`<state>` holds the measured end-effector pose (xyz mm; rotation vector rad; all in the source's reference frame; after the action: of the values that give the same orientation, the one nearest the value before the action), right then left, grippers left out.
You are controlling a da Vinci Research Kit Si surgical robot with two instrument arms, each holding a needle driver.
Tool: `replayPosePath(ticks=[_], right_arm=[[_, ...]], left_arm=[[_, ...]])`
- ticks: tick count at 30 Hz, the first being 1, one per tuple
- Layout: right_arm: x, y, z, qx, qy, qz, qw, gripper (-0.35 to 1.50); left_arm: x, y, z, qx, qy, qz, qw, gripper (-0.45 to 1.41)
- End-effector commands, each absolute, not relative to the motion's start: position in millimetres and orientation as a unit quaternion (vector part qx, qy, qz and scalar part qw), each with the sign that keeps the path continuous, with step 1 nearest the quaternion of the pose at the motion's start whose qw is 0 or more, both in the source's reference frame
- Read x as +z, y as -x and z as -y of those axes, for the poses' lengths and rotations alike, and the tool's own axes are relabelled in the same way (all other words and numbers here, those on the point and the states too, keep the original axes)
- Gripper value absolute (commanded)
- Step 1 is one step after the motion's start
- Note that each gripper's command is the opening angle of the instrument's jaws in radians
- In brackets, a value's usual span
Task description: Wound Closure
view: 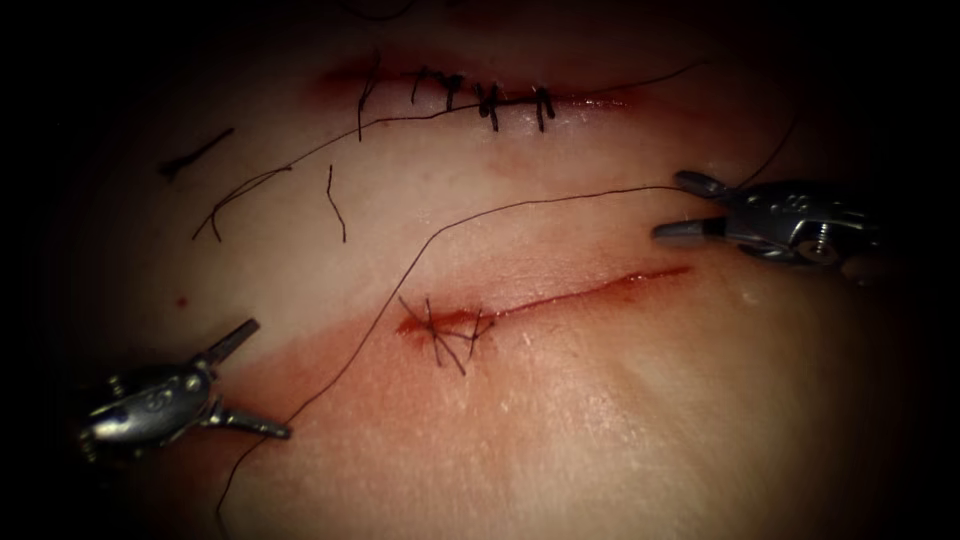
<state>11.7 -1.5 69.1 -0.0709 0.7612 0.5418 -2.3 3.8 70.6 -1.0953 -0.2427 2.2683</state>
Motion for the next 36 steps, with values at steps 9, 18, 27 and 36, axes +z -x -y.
replayPosePath(ticks=[9, 18, 27, 36], right_arm=[[69, -11.9, 1.8, 0.267, 0.033, -0.373, 0.888, 1.48], [69, -12.4, 3.0, 0.267, 0.04, -0.375, 0.887, 1.48], [69, -12.9, 3.8, 0.267, 0.04, -0.372, 0.888, 1.48], [68, -13.3, 4.0, 0.268, 0.041, -0.371, 0.888, 1.48]], left_arm=[[78, 5.5, 0.0, 0.814, 0.461, 0.164, 0.313, 1.03], [79, 8.3, 0.7, 0.819, 0.45, 0.155, 0.32, 0.99], [84, 9.0, 0.6, 0.824, 0.445, 0.153, 0.315, 0.88], [86, 9.1, 1.3, 0.828, 0.442, 0.173, 0.298, -0.45]])
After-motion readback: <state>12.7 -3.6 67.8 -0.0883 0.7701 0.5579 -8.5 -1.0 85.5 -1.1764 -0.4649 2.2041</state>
